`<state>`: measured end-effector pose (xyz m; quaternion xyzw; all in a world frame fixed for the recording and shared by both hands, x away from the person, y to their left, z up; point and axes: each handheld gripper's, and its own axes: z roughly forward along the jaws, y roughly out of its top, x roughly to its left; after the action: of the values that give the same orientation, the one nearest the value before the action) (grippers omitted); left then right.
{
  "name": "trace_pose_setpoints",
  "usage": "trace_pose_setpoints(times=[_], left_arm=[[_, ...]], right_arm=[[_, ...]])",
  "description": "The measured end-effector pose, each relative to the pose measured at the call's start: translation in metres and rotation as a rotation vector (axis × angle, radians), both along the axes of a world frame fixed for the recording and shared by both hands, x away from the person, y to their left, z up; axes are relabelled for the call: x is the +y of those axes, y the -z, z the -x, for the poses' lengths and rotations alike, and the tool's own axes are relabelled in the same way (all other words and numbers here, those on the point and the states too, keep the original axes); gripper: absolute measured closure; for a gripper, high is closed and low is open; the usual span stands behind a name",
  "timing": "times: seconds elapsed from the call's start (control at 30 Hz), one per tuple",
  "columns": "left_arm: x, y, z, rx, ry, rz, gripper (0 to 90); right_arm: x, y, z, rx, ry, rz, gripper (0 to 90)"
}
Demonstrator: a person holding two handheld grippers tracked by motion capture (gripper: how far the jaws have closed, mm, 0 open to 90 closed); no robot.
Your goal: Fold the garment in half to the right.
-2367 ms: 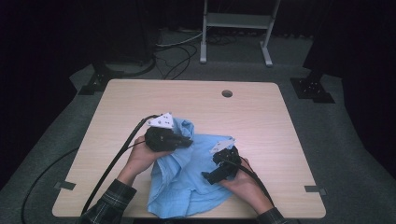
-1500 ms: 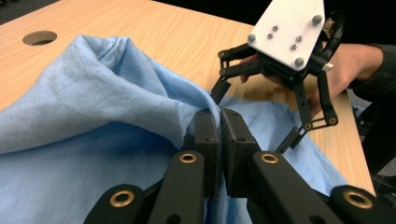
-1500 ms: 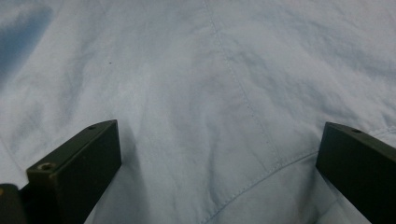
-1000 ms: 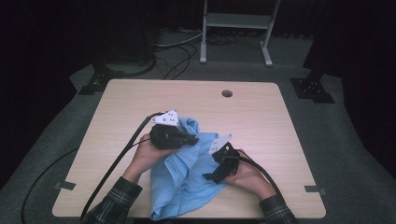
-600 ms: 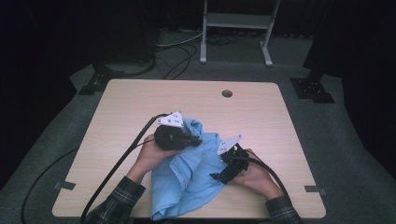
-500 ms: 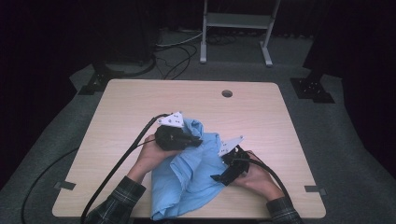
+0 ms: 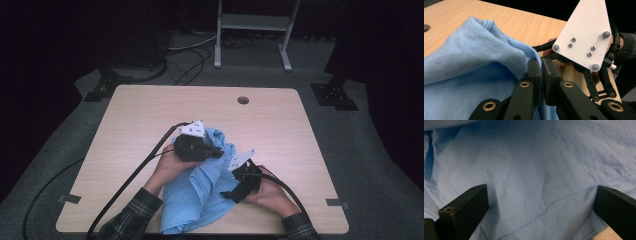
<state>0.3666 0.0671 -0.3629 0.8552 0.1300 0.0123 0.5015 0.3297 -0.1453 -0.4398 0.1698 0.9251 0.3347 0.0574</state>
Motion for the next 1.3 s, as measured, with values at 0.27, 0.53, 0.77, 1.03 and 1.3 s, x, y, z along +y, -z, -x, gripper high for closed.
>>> trace_pose_setpoints(times=[0.27, 0.53, 0.77, 1.03, 1.3], left_arm=[[-0.011, 0.019, -0.003, 0.025, 0.017, -0.005, 86.2], [-0.018, 0.033, -0.005, 0.047, 0.029, -0.01, 86.0], [-0.025, 0.048, -0.008, 0.077, 0.027, -0.051, 83.6], [-0.027, 0.046, -0.005, 0.072, 0.044, -0.057, 59.4], [-0.025, 0.04, -0.005, 0.077, 0.057, -0.024, 28.9]], right_arm=[[-0.002, 0.001, 0.001, -0.008, 0.0, -0.015, 0.0], [-0.011, -0.005, 0.001, -0.003, 0.023, 0.029, 0.0], [-0.037, -0.014, 0.002, -0.022, 0.081, 0.008, 0.0], [-0.047, -0.017, 0.001, -0.029, 0.105, -0.012, 0.0], [-0.048, -0.017, -0.001, -0.027, 0.114, -0.014, 0.0]])
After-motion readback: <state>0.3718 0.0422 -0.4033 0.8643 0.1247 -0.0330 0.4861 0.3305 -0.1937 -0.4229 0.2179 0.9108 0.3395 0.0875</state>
